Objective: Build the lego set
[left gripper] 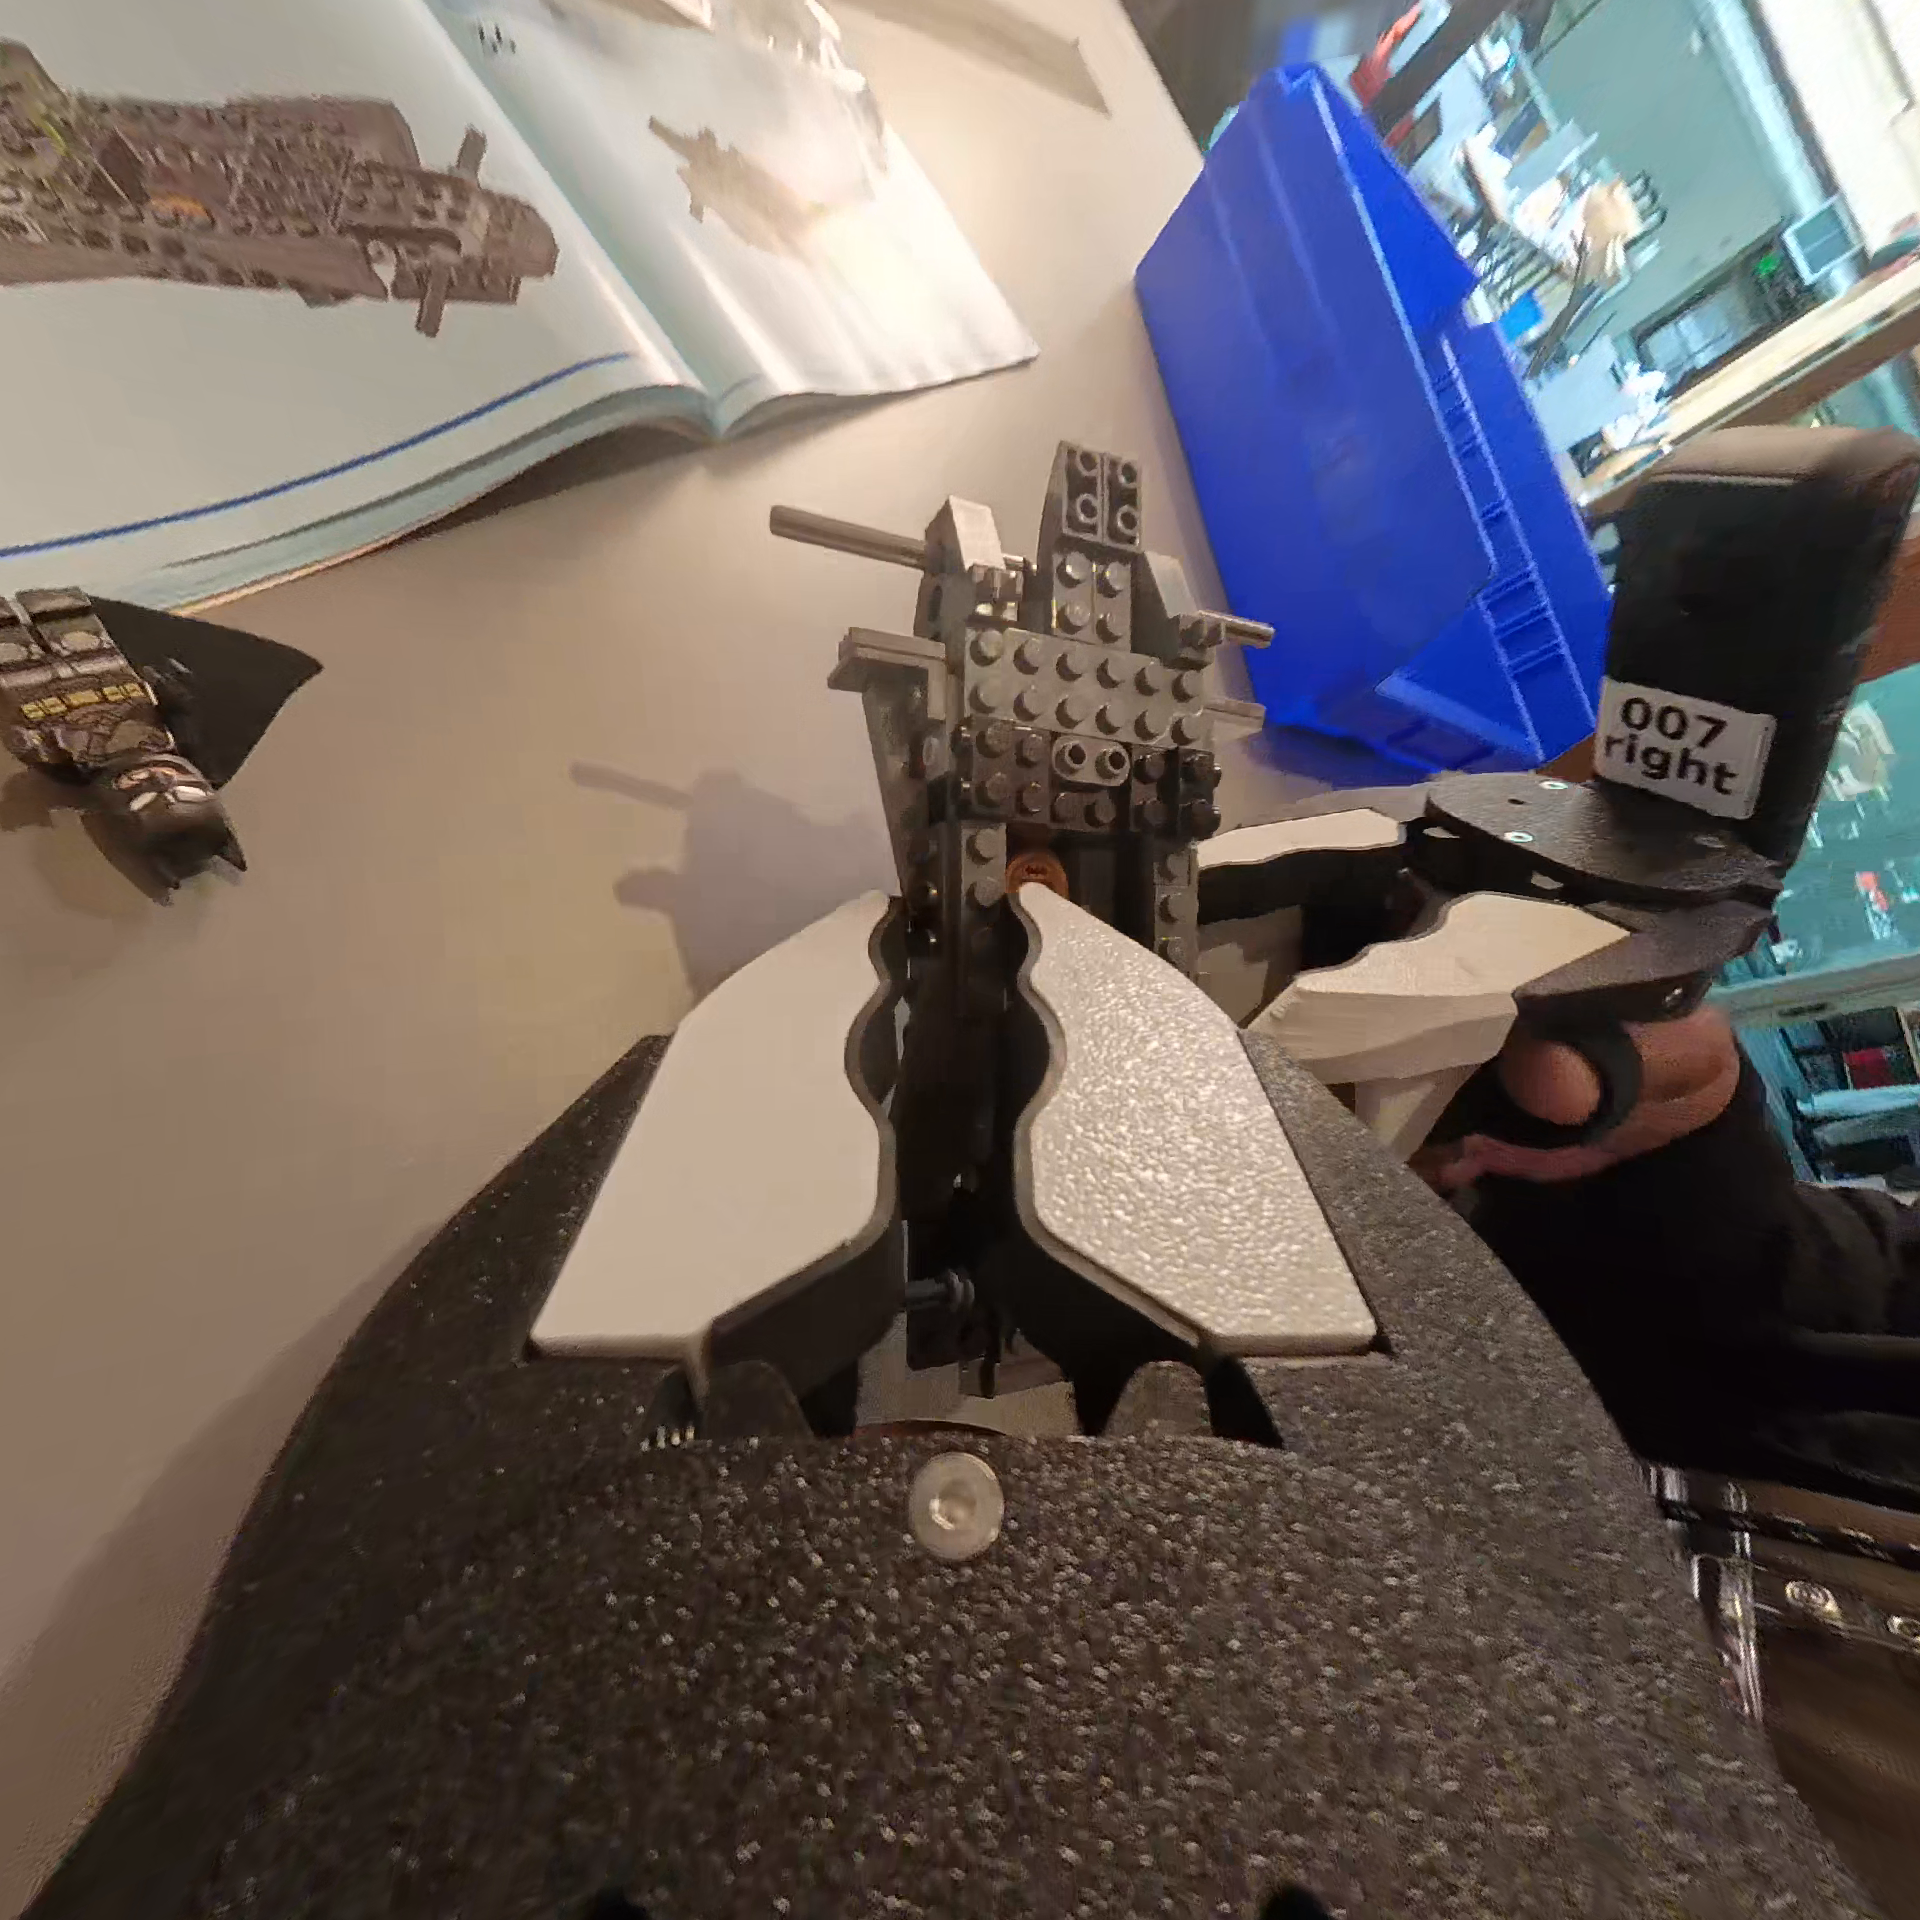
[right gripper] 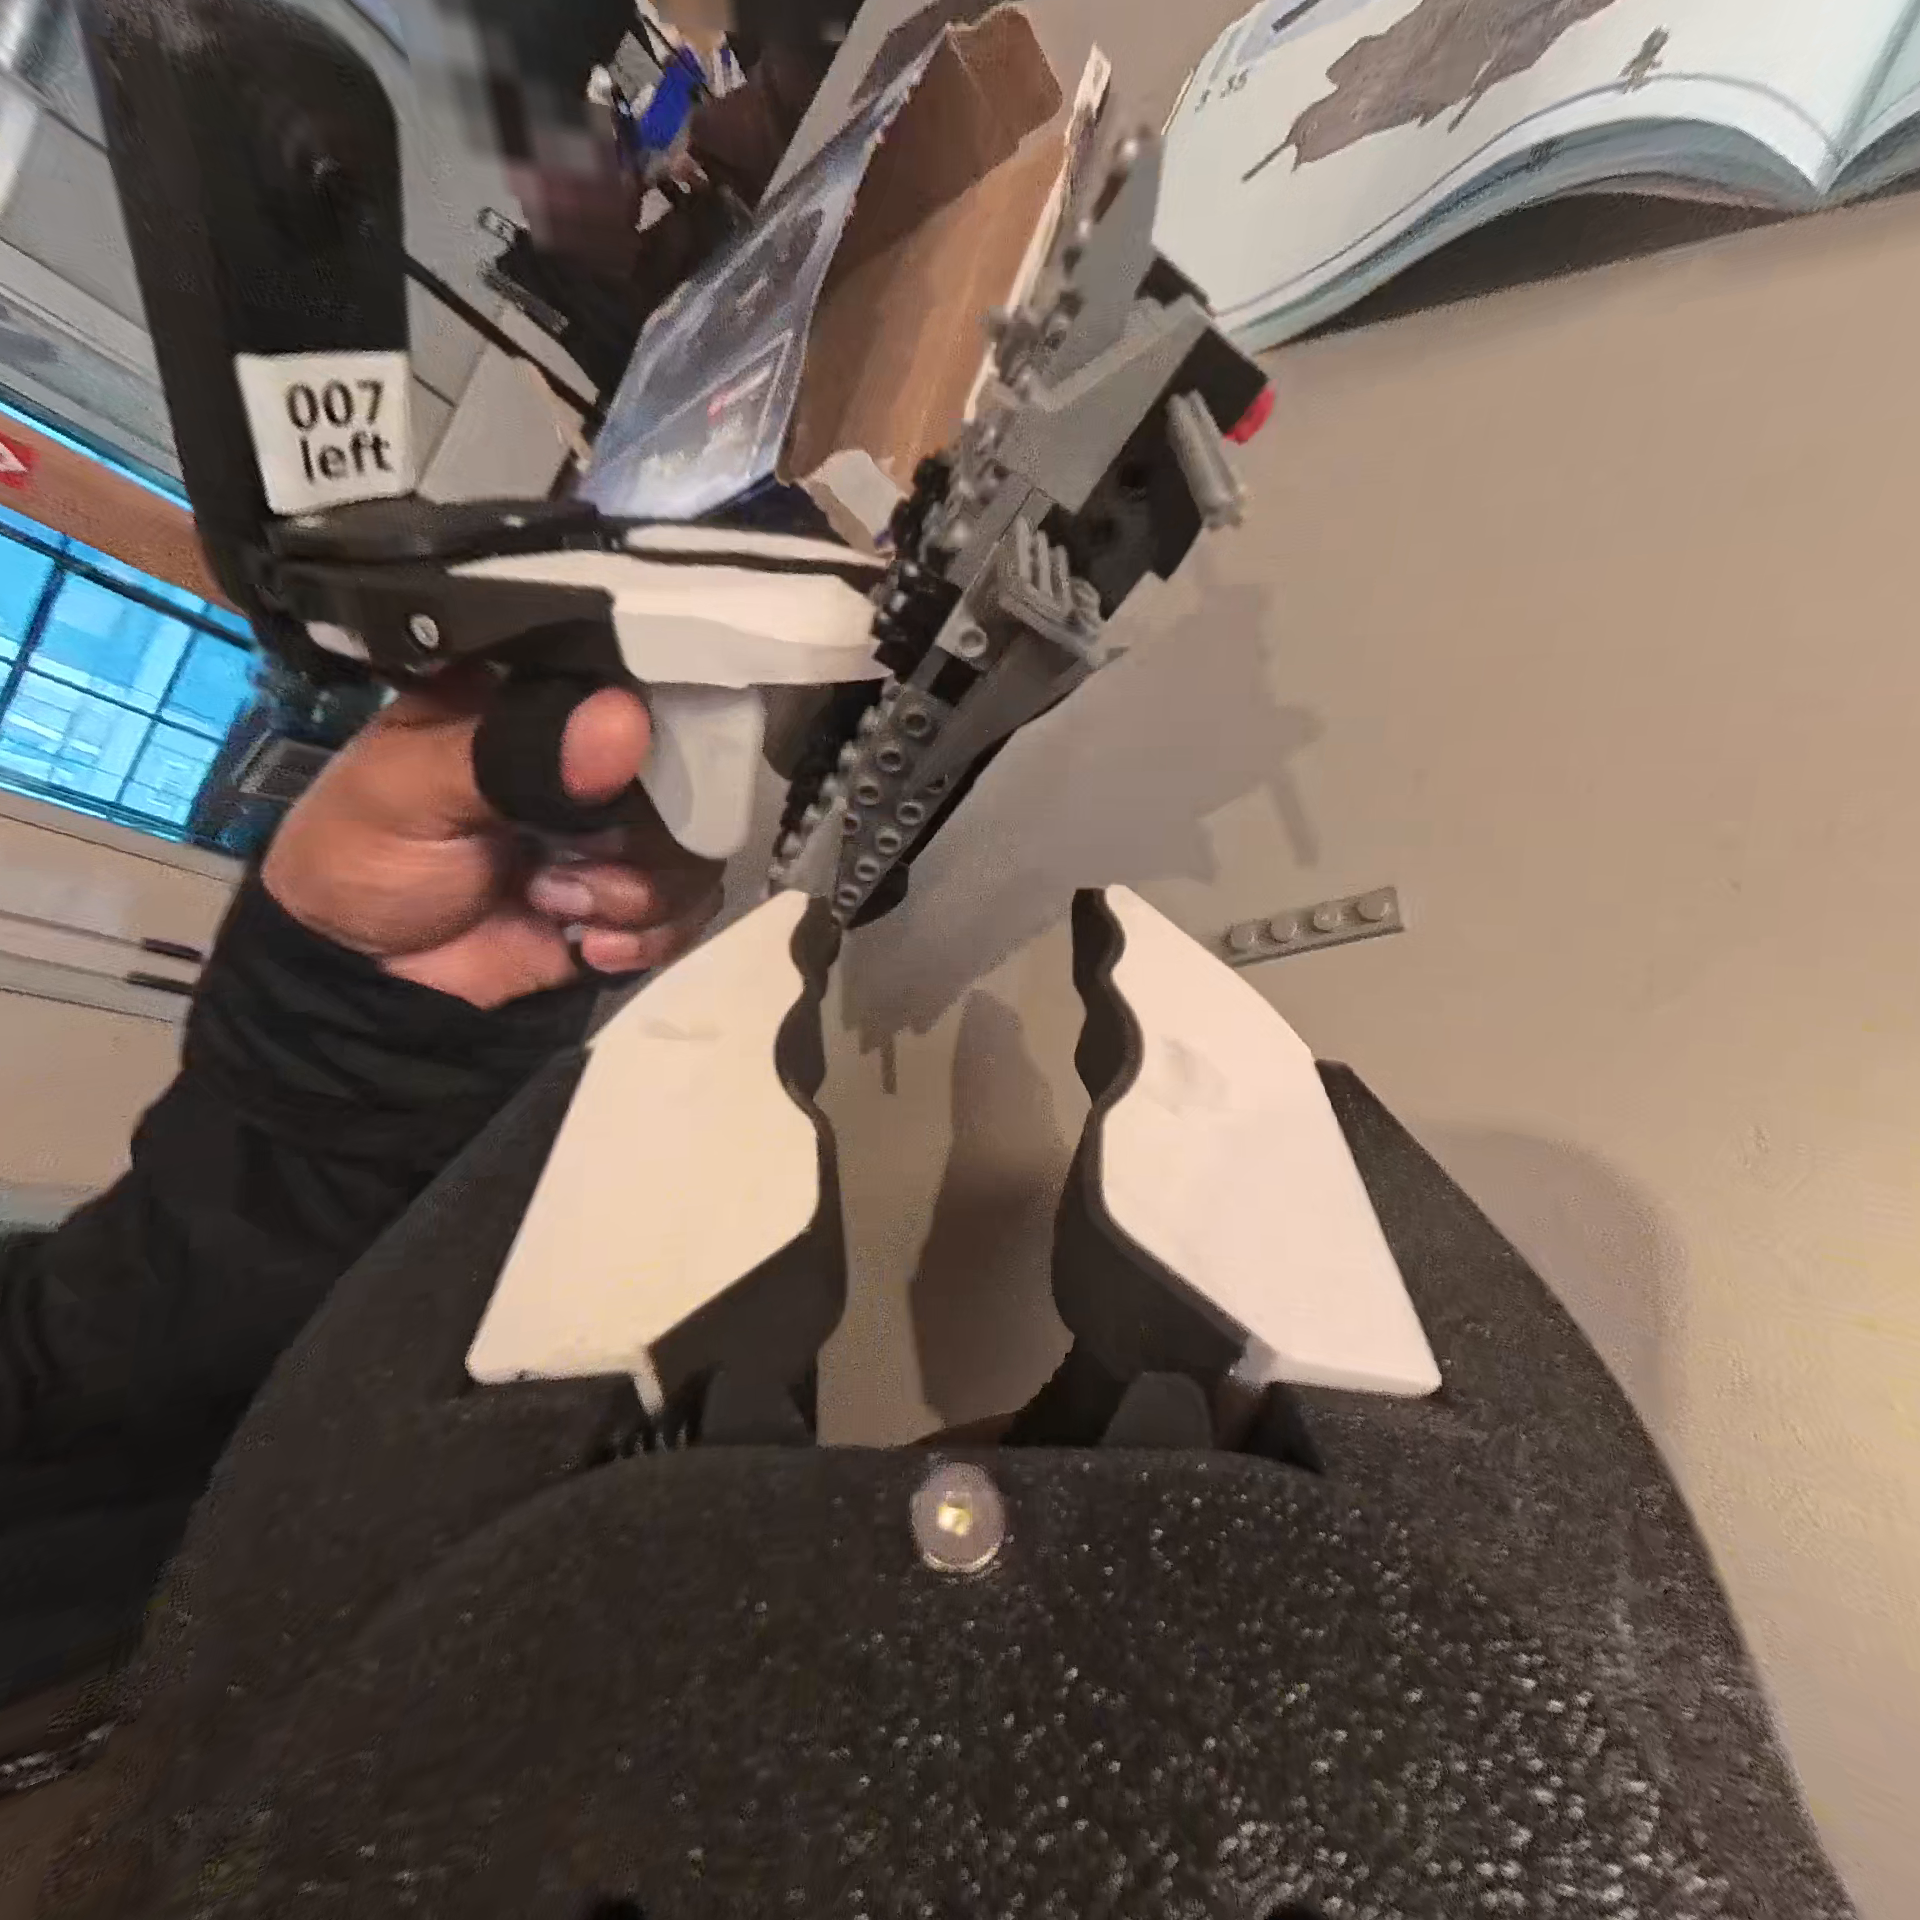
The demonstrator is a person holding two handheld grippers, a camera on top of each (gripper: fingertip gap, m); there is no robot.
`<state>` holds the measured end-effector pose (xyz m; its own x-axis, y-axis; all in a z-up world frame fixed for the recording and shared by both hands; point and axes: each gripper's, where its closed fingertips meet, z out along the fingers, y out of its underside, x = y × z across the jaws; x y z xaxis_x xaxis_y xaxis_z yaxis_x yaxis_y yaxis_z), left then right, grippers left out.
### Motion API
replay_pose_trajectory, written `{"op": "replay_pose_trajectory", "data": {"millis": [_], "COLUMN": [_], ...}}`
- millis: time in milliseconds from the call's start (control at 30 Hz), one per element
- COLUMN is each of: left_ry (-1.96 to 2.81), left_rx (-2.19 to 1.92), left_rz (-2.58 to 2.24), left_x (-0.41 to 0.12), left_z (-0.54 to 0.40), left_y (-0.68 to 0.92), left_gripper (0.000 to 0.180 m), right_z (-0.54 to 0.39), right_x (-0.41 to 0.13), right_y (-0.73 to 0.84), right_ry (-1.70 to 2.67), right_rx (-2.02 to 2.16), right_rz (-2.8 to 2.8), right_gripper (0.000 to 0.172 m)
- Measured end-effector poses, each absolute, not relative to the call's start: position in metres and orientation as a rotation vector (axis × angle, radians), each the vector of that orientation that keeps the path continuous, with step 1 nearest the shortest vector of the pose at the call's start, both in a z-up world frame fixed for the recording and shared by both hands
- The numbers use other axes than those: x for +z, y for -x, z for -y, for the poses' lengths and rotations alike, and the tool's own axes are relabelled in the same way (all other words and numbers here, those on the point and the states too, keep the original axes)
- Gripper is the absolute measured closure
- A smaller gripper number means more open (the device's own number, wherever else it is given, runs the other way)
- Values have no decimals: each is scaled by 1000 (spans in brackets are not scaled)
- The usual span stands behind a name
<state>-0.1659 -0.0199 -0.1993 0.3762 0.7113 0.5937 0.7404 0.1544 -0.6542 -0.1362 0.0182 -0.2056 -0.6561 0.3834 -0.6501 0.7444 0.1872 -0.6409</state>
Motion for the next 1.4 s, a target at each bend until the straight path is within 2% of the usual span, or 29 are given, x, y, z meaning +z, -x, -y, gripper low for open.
{"op": "replay_pose_trajectory", "data": {"millis": [333,533,600,867,1167,1400], "left_ry": [1505,1506,1485,1428,1302,1245], "left_rx": [257,338,340,219,-33,-186], "left_rz": [1349,1310,1295,1214,1146,1155], "left_x": [-187,-183,-179,-167,-161,-173], "left_z": [22,12,12,5,3,-1], "left_y": [163,156,154,140,131,125], "left_gripper": [163,163,163,159,136,127], "right_z": [-3,-3,-6,-13,-16,-16], "right_x": [-181,-177,-177,-163,-158,-158], "right_y": [135,138,140,137,134,131], "right_ry": [-986,-990,-987,-872,-825,-812], "right_rx": [-1543,-1563,-1574,-1657,-1645,-1630], "right_rz": [-1951,-1873,-1864,-1775,-1690,-1671], "right_gripper": [120,128,143,146,147,147]}}
